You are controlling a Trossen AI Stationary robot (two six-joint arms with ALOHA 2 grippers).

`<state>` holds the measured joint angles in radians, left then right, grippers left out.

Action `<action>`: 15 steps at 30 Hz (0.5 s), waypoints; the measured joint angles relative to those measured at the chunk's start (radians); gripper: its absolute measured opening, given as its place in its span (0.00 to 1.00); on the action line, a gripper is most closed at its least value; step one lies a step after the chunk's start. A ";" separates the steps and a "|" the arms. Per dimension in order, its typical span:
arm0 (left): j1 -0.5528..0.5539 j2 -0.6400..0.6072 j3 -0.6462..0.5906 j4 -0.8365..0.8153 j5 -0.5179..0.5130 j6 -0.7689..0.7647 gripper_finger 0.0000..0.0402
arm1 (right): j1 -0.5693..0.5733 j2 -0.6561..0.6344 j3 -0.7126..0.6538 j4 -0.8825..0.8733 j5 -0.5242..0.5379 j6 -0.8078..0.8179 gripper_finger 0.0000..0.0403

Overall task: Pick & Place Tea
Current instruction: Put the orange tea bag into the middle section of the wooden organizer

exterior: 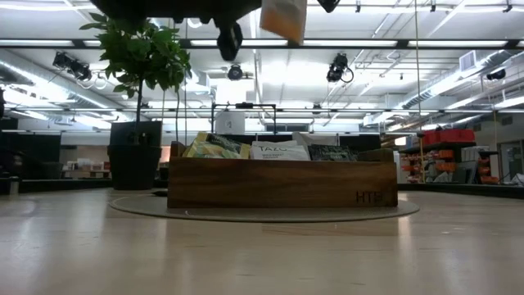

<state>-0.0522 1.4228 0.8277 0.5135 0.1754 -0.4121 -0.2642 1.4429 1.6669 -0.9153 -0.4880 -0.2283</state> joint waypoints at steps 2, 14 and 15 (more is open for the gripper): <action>-0.018 0.014 -0.015 0.014 -0.015 0.012 0.00 | 0.000 0.000 0.000 0.001 0.000 0.001 0.54; -0.049 0.254 -0.020 0.175 0.001 0.001 0.00 | 0.015 0.000 0.000 0.000 0.002 0.028 0.54; -0.049 0.274 -0.020 0.191 0.008 -0.004 0.00 | 0.019 0.000 0.000 0.000 0.002 0.029 0.54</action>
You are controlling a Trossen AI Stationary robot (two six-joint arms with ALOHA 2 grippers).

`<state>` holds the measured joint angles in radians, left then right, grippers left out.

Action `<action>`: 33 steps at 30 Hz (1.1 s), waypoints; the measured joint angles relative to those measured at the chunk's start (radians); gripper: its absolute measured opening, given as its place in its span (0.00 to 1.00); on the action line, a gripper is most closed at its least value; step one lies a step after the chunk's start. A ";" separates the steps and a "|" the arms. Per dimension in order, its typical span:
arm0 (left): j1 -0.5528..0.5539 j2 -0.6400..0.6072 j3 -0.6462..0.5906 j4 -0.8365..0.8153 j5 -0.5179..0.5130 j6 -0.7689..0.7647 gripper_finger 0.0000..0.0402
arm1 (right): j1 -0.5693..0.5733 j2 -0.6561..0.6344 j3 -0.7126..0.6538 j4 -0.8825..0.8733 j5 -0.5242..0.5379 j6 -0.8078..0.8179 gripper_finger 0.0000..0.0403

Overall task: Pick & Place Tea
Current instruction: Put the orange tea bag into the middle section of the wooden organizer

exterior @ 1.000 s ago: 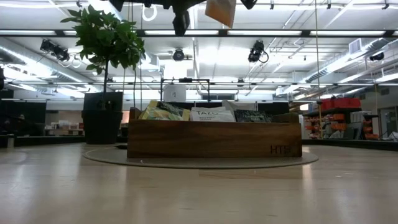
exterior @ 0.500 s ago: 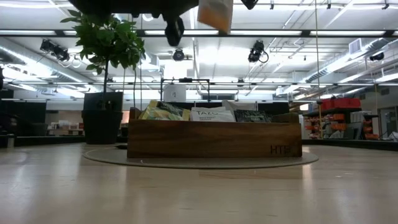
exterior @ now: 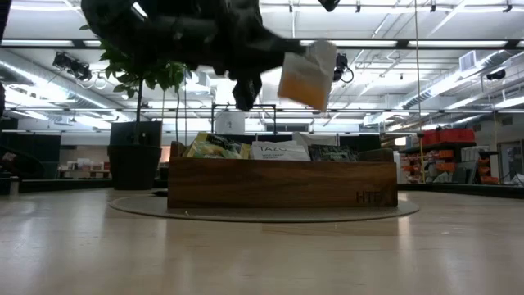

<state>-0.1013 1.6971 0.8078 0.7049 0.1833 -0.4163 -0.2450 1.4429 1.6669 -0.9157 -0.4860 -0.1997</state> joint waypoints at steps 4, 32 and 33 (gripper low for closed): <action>-0.004 0.047 0.000 0.019 -0.002 0.001 0.00 | 0.016 0.000 0.000 0.000 0.000 0.007 0.54; 0.028 0.072 0.000 -0.120 -0.003 0.109 0.00 | 0.026 0.000 0.000 0.008 0.051 0.034 0.54; 0.025 0.072 0.000 -0.120 -0.003 0.108 0.00 | 0.026 0.000 0.000 0.010 0.051 0.034 0.54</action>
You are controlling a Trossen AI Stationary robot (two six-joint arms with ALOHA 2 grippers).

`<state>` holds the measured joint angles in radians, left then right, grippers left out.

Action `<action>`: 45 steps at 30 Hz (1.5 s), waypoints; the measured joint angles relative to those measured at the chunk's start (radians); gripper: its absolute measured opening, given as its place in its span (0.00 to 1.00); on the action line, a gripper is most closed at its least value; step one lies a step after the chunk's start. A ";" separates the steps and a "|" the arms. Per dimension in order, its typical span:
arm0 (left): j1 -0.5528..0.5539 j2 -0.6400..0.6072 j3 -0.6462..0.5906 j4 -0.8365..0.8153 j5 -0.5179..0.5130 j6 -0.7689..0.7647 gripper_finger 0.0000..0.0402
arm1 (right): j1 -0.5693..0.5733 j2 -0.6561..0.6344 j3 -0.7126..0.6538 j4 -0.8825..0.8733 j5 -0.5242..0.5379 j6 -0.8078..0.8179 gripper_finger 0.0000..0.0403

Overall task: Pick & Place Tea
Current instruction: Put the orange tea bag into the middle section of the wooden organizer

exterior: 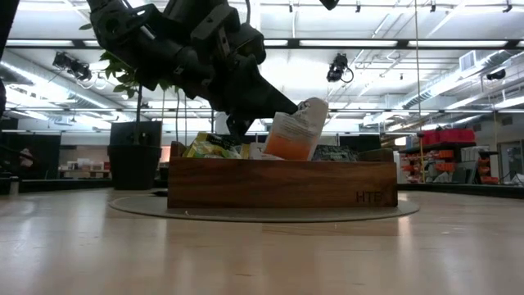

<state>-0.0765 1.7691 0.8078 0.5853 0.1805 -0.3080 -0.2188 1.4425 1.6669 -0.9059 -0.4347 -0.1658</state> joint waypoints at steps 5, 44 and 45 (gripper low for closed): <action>-0.007 0.000 0.000 0.001 0.001 -0.013 0.00 | 0.000 0.000 0.000 0.010 0.001 0.000 0.54; -0.010 -0.002 0.001 -0.090 -0.174 0.058 0.03 | 0.000 0.000 0.000 0.045 0.001 0.030 0.54; -0.009 -0.002 0.001 -0.090 -0.174 0.058 0.04 | 0.000 0.000 0.000 0.045 0.001 0.030 0.54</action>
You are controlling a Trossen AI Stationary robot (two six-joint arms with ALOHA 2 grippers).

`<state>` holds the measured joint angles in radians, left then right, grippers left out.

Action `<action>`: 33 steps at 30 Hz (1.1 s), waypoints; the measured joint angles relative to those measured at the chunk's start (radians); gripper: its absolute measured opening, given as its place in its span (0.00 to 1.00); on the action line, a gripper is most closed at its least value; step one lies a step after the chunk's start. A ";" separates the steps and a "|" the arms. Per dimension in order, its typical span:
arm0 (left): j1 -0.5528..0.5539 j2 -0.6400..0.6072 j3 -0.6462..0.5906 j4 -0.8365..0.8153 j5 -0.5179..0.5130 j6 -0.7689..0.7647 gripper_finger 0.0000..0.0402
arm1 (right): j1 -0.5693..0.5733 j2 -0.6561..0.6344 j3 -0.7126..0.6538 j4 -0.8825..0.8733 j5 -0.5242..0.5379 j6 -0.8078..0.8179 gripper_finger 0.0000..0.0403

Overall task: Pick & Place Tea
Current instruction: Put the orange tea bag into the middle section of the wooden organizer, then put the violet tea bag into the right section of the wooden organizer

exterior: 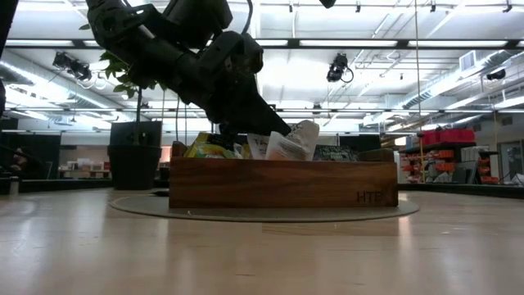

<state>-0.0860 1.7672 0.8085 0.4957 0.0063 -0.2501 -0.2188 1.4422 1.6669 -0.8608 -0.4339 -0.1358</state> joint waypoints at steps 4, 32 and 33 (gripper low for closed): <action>0.000 0.000 0.000 0.002 -0.008 0.000 0.10 | 0.000 0.000 0.000 0.000 0.000 -0.003 0.54; 0.000 -0.055 0.000 -0.042 -0.101 0.058 0.40 | 0.000 0.000 0.000 -0.004 0.000 -0.008 0.54; 0.000 -0.066 0.003 -0.049 -0.116 0.064 0.40 | 0.000 0.000 0.000 -0.004 0.000 -0.011 0.54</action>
<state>-0.0864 1.7012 0.8112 0.4469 -0.1092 -0.1864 -0.2188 1.4422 1.6669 -0.8650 -0.4335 -0.1472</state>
